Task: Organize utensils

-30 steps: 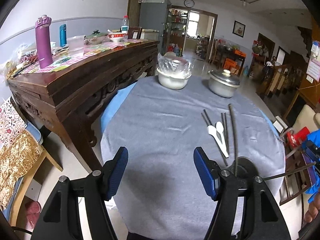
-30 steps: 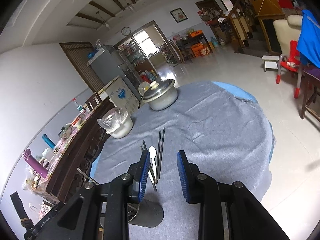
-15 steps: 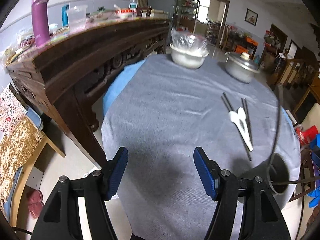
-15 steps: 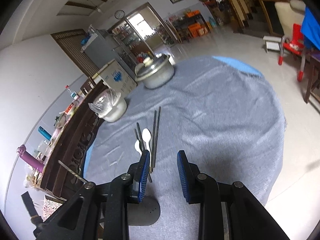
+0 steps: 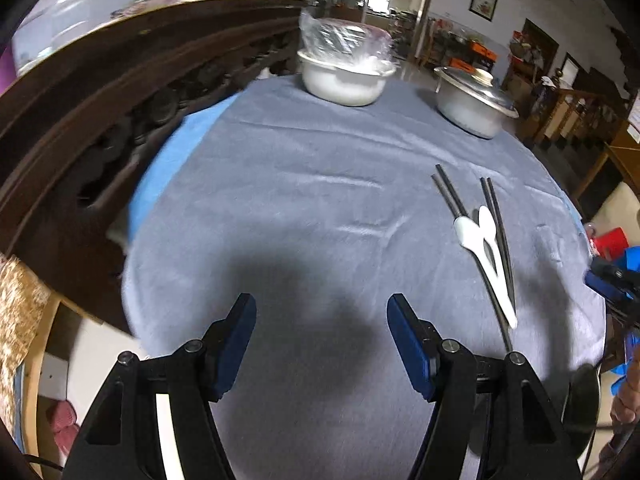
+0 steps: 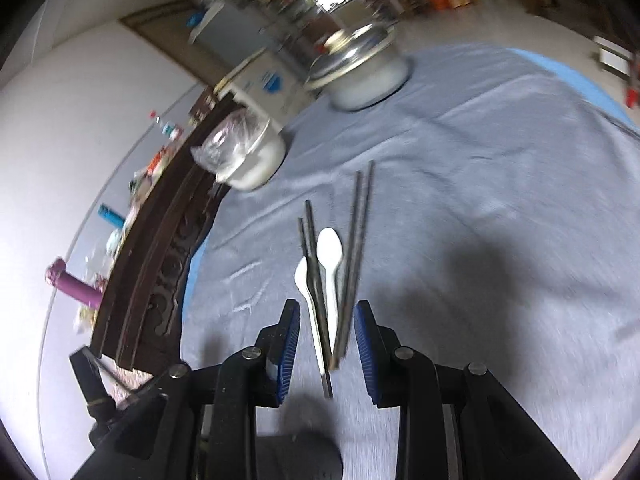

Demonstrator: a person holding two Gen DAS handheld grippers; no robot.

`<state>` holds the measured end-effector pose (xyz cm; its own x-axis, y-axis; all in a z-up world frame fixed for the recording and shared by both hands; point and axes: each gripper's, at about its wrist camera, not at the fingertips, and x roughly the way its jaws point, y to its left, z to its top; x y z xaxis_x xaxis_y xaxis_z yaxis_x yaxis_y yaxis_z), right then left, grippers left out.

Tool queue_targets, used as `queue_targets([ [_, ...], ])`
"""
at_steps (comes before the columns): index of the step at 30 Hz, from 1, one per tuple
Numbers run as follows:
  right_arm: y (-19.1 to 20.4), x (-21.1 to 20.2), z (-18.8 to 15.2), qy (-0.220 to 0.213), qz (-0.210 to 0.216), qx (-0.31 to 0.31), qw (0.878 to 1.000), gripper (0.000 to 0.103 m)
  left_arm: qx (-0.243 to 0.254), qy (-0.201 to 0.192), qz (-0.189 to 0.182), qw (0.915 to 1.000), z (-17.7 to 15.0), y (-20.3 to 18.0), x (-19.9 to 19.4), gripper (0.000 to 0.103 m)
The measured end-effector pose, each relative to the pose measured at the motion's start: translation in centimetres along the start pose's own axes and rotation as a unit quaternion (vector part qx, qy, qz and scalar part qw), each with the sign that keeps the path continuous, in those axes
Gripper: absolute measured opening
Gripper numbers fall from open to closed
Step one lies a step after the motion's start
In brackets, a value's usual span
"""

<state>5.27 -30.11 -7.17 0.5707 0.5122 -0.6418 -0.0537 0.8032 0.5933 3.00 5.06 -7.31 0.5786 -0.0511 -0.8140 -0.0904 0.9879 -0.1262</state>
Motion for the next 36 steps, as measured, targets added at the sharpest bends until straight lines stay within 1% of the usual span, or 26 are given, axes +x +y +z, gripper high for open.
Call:
queue_targets([
  [2,0.3,2.3,1.4,0.021,0.012,-0.008,1.0,0.03,0.007,0.004,-0.007,0.9999,1.0,-0.6,1.2,0.069],
  [4,0.7,4.2,2.6,0.036,0.02,-0.012,0.999,0.03,0.014,0.011,-0.022,0.9996,1.9,-1.4,2.5,0.069],
  [9,1.3,8.6,4.8,0.068,0.03,-0.023,0.997,0.03,0.033,0.036,-0.049,0.9976,3.5,-3.9,5.7,0.069],
  [13,1.6,11.9,6.1,0.082,0.012,-0.033,0.996,0.03,0.048,0.048,-0.067,0.9954,3.8,-5.7,7.1,0.069],
  [15,1.7,12.8,6.6,0.085,-0.001,-0.042,0.995,0.03,0.053,0.051,-0.081,0.994,4.0,-6.5,7.5,0.069],
  [16,1.9,13.5,6.8,0.086,-0.016,-0.051,0.995,0.03,0.054,0.052,-0.085,0.9935,4.0,-6.7,7.5,0.069],
  [21,1.7,15.3,7.3,0.099,-0.049,-0.07,0.991,0.03,0.062,0.056,-0.102,0.9913,4.4,-7.8,8.3,0.069],
  [25,1.4,16.5,6.9,0.122,-0.046,-0.076,0.988,0.031,0.067,0.06,-0.123,0.9883,4.4,-8.6,8.8,0.069],
  [28,1.6,16.6,6.6,0.117,-0.046,-0.096,0.987,0.031,0.077,0.062,-0.125,0.9872,4.6,-9.4,9.5,0.069],
  [30,1.6,16.8,6.5,0.115,-0.052,-0.106,0.986,0.017,0.08,0.065,-0.135,0.9855,4.7,-9.9,10.0,0.069],
  [31,1.6,16.9,6.5,0.117,-0.056,-0.112,0.985,0.008,0.08,0.066,-0.138,0.9849,4.7,-10.0,10.1,0.069],
  [32,1.4,16.8,6.4,0.115,-0.056,-0.113,0.985,0.006,0.08,0.068,-0.141,0.9844,4.8,-10.3,10.4,0.069],
  [34,1.1,16.5,6.5,0.105,-0.055,-0.109,0.987,0.006,0.078,0.07,-0.148,0.9834,5.0,-10.7,10.9,0.069],
  [36,0.6,15.6,6.6,0.086,-0.043,-0.099,0.99,0.006,0.08,0.069,-0.154,0.9823,5.2,-11.1,11.3,0.068],
])
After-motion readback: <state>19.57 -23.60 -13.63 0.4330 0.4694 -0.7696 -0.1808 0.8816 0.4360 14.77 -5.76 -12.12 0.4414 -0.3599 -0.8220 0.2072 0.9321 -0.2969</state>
